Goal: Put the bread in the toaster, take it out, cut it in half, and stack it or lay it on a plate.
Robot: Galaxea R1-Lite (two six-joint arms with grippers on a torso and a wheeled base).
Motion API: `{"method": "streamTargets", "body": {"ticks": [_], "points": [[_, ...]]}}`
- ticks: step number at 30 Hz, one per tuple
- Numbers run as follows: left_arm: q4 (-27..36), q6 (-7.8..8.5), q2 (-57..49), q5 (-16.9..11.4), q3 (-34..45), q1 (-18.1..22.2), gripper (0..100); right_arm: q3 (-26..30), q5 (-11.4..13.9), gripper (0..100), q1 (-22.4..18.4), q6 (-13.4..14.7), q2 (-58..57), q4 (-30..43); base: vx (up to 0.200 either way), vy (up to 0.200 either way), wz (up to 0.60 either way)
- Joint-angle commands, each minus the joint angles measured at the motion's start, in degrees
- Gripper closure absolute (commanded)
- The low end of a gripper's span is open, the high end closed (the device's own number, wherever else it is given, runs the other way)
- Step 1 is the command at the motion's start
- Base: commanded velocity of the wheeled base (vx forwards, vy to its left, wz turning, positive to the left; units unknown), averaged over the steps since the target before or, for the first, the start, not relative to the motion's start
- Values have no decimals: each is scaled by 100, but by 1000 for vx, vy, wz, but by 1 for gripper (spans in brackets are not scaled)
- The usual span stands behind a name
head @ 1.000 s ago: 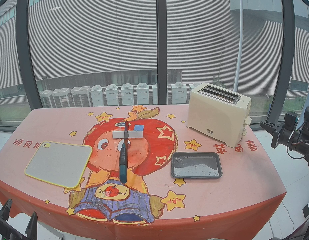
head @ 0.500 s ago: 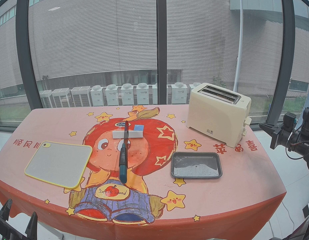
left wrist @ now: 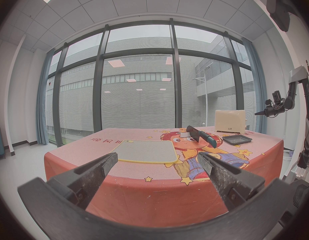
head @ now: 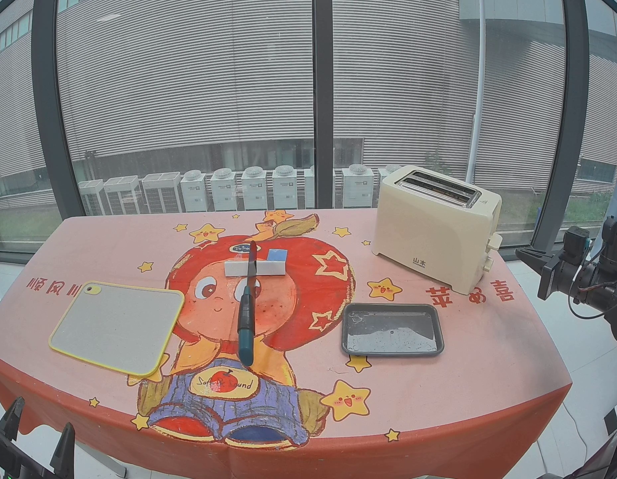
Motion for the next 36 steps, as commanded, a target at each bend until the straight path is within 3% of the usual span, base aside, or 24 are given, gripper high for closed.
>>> {"method": "streamTargets", "body": {"ticks": [1,14,19,36], "points": [[-1,0,8,-6,101,4,0,9,7,100,9,-1,56,-5,0,0,0],[-1,0,8,-6,101,4,0,27,-11,100,35,-28,56,-5,0,0,0],[-1,0,8,3,101,4,0,88,-230,100,193,-19,82,4,0,0,0],[-1,0,8,-6,101,4,0,115,-239,100,246,-28,487,-5,0,0,0]]}}
